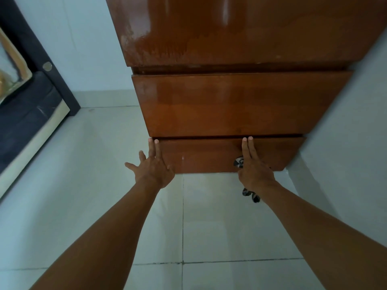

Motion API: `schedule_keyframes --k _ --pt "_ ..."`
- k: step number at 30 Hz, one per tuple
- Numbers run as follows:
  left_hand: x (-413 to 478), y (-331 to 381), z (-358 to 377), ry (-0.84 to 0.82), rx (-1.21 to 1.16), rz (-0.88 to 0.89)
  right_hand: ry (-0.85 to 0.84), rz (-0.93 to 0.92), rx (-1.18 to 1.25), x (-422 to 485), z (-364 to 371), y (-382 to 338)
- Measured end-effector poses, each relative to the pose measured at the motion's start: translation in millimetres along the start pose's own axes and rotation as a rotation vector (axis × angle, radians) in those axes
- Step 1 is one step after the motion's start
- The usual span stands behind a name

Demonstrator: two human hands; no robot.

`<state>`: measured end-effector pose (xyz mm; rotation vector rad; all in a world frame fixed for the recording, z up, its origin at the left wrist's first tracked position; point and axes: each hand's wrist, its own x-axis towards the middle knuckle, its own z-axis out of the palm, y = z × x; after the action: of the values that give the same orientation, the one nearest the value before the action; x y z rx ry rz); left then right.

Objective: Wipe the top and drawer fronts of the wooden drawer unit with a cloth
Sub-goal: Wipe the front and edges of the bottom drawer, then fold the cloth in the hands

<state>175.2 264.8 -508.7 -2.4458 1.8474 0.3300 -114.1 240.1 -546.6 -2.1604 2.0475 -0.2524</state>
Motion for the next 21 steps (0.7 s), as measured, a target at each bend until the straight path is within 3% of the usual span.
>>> schedule_keyframes --k 3,8,10,11,13,16,18,21 --pt "2 -1 -8 -0.029 0.034 -0.017 -0.051 -0.025 0.041 0 -13 -3" --pt "-10 8 -47 -0.123 0.056 0.033 -0.162 0.101 0.544 -14 -81 -8" --pt "-18 19 -56 -0.157 -0.174 0.151 -0.281 0.28 0.871 -23 -107 -13" --pt "-23 25 -61 -0.193 -0.423 0.199 -0.387 0.359 1.079 -29 -121 -15" --pt "-43 47 -80 -0.329 -0.784 0.271 -0.557 0.372 1.316 -37 -146 -19" --pt "-73 76 -121 -0.501 -0.866 0.42 -0.555 0.338 1.378 -44 -182 -31" --pt "-84 82 -150 -0.539 -0.918 0.347 -0.498 0.369 1.397 -48 -211 -40" --pt "-98 79 -190 -0.588 -1.049 0.209 -0.541 0.375 1.379 -62 -263 -49"
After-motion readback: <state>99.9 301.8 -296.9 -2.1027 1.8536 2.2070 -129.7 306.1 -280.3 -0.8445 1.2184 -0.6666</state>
